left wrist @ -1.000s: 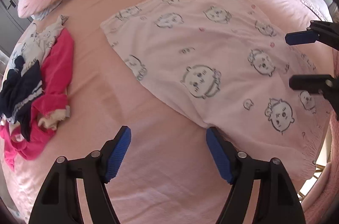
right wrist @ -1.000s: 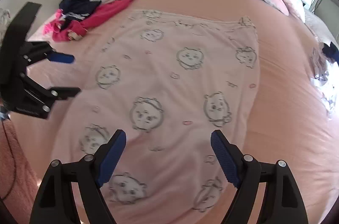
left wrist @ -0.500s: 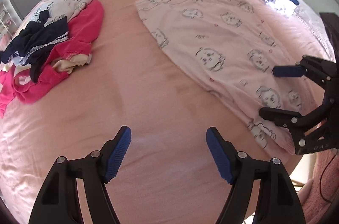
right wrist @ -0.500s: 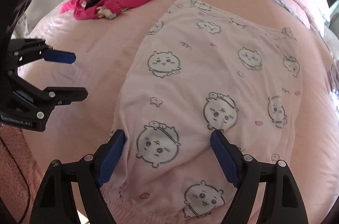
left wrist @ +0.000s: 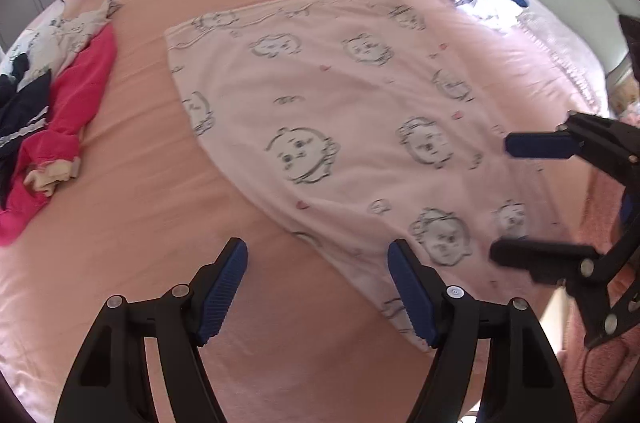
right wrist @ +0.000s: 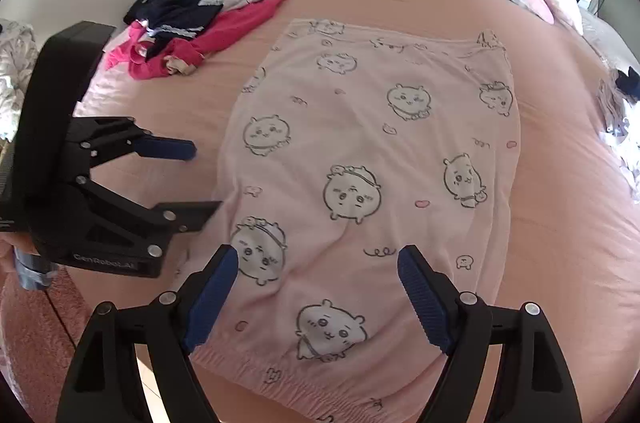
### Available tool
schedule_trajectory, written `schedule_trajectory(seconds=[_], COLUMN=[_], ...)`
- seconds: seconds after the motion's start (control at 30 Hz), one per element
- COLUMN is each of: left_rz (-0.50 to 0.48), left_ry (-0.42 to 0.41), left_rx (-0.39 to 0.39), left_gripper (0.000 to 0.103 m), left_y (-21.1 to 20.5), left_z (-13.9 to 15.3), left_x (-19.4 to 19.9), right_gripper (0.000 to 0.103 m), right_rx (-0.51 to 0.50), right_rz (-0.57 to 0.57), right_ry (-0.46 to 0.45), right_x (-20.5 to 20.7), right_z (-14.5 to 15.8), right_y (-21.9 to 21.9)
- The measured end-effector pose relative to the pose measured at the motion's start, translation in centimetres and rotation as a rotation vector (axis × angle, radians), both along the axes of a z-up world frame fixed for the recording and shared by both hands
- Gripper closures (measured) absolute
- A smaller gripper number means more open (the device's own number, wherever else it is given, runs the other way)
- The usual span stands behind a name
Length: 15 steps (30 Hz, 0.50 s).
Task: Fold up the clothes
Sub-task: 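Smooth the pants flat with both open grippers toward the cuffs, then sweep both open grippers across the pink pants to flatten them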
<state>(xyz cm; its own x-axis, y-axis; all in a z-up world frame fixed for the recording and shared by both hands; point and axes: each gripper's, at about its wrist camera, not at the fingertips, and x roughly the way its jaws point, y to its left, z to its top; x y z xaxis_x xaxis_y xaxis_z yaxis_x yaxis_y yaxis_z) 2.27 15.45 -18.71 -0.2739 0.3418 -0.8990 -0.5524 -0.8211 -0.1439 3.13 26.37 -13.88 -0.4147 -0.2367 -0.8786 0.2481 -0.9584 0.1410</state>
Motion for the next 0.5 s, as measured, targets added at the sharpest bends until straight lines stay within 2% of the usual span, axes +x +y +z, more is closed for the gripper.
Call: schedule_trajectory(seconds=[0.17, 0.23, 0.3, 0.37, 0.4, 0.43, 0.5], left_rz=[-0.03, -0.059, -0.043, 0.011, 0.019, 0.016, 0.003], left_ry=[-0.019, -0.037, -0.04, -0.029, -0.028, -0.023, -0.017], left_rx=[-0.083, -0.132, -0.171, -0.09, -0.02, 0.01, -0.027], left_gripper=[0.031, 0.031, 0.031, 0.031, 0.031, 0.031, 0.031], left_y=[0.7, 0.6, 0.1, -0.8, -0.9, -0.6, 0.3], left_z=[-0.9, -0.8, -0.2, 1.3, 1.9, 2.0, 1.3], left_x=[0.9, 1.3, 1.4, 1.2, 1.1, 1.0, 0.7], right_gripper=[0.02, 0.02, 0.02, 0.02, 0.02, 0.02, 0.02], right_rx=[-0.016, -0.011, 0.033, 0.056, 0.038, 0.014, -0.005], right_rz=[0.085, 0.11, 0.137, 0.178, 0.189, 0.195, 0.173], right_ry=[-0.052, -0.097, -0.143, -0.112, -0.115, -0.125, -0.128], right_x=[1.8, 2.0, 2.2, 2.9, 3.0, 2.9, 2.7], right_z=[0.5, -0.9, -2.5, -2.3, -2.1, -1.9, -1.8], right_y=[0.0, -0.2, -0.8, -1.3, -1.3, -1.2, -0.7])
